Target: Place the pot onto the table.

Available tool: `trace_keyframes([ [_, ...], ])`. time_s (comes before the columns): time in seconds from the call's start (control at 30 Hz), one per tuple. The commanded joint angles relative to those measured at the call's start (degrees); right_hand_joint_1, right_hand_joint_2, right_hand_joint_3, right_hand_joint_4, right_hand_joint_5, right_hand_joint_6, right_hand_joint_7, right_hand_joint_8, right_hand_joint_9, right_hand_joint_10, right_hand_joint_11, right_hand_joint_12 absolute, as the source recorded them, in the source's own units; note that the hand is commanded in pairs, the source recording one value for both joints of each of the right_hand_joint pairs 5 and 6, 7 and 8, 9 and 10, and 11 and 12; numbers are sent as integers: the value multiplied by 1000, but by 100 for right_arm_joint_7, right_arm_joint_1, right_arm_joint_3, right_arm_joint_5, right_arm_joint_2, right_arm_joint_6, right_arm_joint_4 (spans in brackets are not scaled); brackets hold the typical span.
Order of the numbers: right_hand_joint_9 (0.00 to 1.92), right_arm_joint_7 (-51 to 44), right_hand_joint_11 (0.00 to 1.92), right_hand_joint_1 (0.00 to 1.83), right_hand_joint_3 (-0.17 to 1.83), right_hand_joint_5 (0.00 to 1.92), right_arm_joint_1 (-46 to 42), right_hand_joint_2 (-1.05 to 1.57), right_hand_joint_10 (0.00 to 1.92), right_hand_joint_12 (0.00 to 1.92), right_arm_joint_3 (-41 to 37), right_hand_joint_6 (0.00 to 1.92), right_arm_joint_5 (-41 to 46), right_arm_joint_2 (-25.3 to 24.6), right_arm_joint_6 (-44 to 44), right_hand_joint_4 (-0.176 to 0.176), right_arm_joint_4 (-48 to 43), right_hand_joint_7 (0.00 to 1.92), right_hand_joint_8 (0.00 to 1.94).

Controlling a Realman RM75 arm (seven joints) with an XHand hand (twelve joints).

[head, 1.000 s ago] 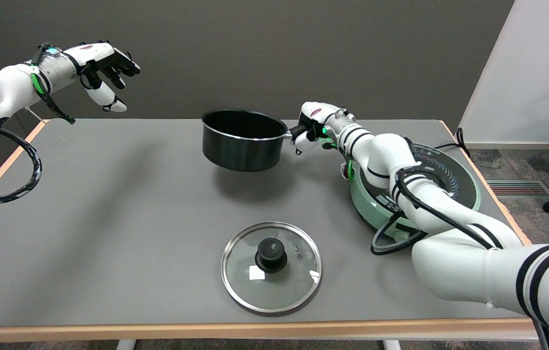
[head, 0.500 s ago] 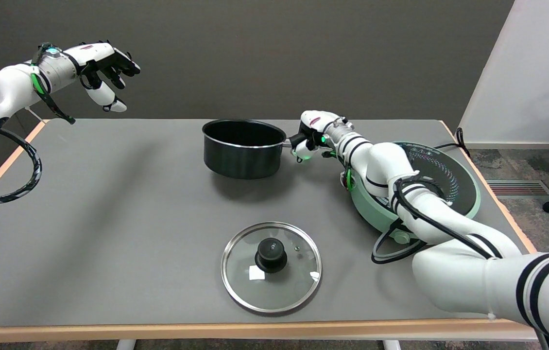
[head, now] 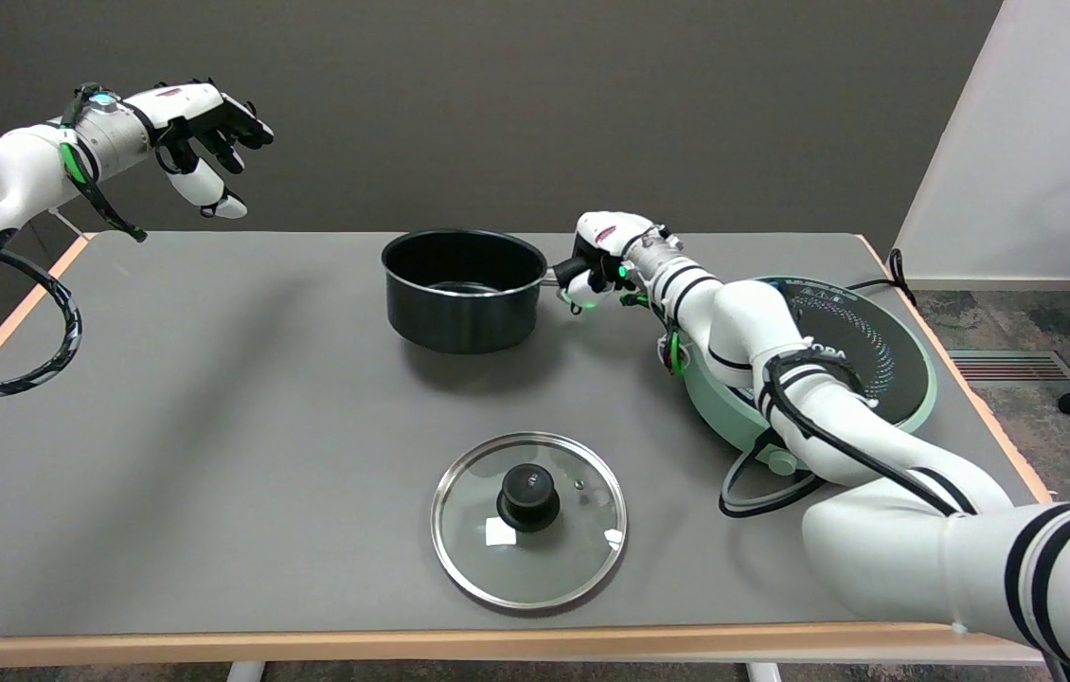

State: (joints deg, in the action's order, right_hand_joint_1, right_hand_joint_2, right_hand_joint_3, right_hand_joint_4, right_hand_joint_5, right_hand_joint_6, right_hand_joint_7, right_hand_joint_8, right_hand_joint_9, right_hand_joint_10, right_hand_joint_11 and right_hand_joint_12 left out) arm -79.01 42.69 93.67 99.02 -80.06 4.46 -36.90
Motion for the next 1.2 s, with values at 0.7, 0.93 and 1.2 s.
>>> trace_keyframes([
  [0.7,282,5,282,1105,1833,282,-327,-275,282,282,-27,282,-39,4,52,-176,-341,282,282],
  [0.93,102,5,102,1149,1661,102,-327,-315,102,102,-30,102,-39,23,52,-176,-334,102,102],
  [1.2,154,16,154,1225,1178,154,-522,-546,154,154,-51,154,-12,157,116,-176,-1033,154,154],
])
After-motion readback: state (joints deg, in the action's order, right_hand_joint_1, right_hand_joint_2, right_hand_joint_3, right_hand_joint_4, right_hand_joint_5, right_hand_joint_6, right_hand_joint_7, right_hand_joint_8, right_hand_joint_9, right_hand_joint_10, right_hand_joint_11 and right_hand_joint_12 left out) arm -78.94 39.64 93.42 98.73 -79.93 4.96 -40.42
